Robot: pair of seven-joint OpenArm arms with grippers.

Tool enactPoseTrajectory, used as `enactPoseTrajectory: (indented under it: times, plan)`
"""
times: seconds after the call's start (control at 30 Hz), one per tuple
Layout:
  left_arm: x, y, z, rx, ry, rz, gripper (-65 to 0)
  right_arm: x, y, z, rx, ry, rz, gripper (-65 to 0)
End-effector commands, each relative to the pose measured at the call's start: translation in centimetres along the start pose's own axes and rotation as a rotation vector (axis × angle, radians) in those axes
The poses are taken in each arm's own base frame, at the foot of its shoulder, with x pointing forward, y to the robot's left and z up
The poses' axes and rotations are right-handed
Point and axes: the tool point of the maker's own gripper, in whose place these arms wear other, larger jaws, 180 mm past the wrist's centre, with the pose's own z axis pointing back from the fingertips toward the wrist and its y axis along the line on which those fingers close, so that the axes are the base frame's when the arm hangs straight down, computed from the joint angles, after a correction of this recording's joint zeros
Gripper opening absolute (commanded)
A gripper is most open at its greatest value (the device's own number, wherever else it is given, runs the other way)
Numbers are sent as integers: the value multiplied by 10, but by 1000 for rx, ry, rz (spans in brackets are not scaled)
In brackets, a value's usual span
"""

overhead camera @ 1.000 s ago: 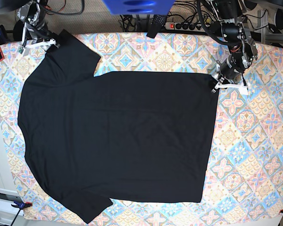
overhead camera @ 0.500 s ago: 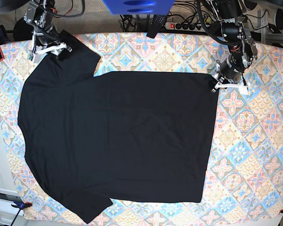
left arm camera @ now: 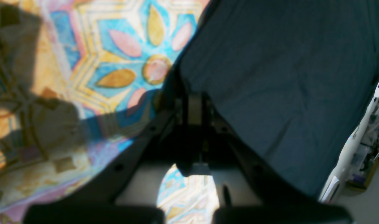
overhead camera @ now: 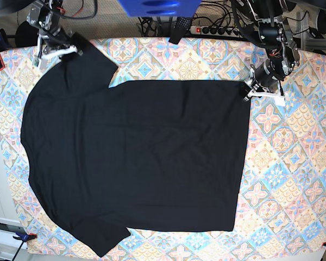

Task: Fold the T-shirt properly
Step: 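Lift the shoulder corners and pull the shirt toward the robot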

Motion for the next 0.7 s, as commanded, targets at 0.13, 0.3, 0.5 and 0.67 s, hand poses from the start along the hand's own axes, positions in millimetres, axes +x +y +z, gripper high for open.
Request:
enactPoseTrajectory:
  times: [0.13, 0.3, 0.5, 0.67]
  plan:
    - [-2, 47, 23, 133, 22, -49, -650, -4, -30, 25, -60, 7, 38, -650]
    - [-3, 60, 55, 175, 13, -142, -650, -12, -24, 41, 16, 27, 124, -650]
    - [-5, 64, 85, 202, 6, -231, -650, -25, -41, 64, -22, 60, 148, -650]
    - [-6, 54, 96, 185, -7, -269, -650, -10, -30, 76, -4, 19, 196, -650]
